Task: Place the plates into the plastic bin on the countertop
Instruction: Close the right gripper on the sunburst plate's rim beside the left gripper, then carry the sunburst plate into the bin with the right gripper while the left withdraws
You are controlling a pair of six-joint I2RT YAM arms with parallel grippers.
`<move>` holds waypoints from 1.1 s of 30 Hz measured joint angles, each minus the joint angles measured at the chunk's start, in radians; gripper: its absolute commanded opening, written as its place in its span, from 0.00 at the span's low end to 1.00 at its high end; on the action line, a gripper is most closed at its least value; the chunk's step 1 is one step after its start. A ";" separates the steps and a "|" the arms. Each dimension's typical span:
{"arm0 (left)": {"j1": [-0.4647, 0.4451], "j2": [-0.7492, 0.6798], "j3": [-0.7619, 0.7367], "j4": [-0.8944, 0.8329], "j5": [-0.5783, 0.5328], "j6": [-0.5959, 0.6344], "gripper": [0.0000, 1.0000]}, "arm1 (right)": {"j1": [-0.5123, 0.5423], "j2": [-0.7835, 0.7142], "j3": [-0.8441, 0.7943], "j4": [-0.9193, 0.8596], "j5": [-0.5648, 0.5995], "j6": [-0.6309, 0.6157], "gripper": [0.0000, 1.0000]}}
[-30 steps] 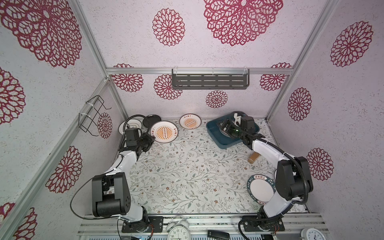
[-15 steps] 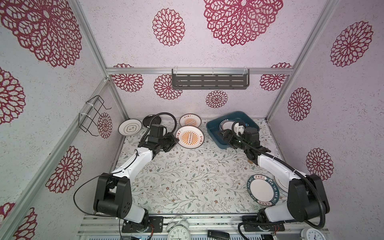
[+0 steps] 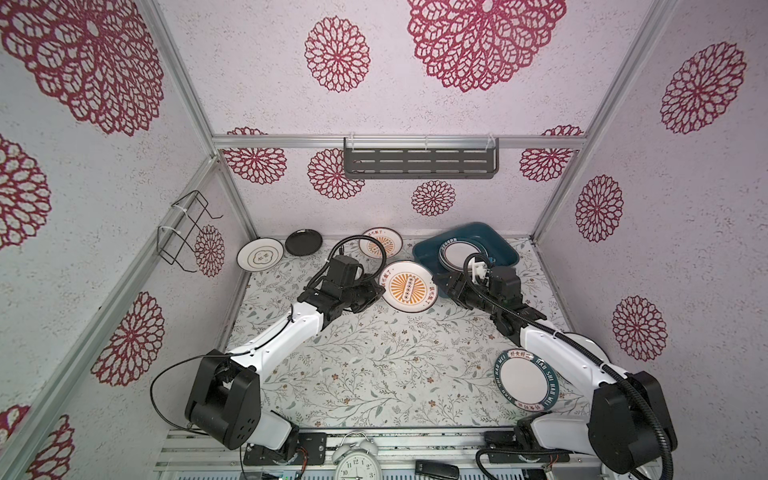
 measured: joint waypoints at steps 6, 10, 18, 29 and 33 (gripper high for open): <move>-0.020 -0.029 0.000 0.007 -0.021 0.000 0.00 | 0.000 -0.032 -0.042 -0.054 0.012 -0.001 0.69; -0.020 -0.051 0.000 0.007 -0.027 0.001 0.00 | 0.000 -0.048 -0.061 -0.072 0.017 0.003 0.56; -0.023 -0.057 0.002 0.006 -0.019 0.016 0.00 | 0.002 -0.051 -0.066 -0.028 0.006 0.042 0.25; -0.023 -0.034 0.074 -0.037 -0.013 0.084 0.02 | 0.002 -0.010 -0.044 0.029 -0.010 0.087 0.05; -0.022 -0.005 0.106 -0.049 -0.010 0.099 0.23 | -0.004 0.015 -0.027 0.034 0.000 0.099 0.01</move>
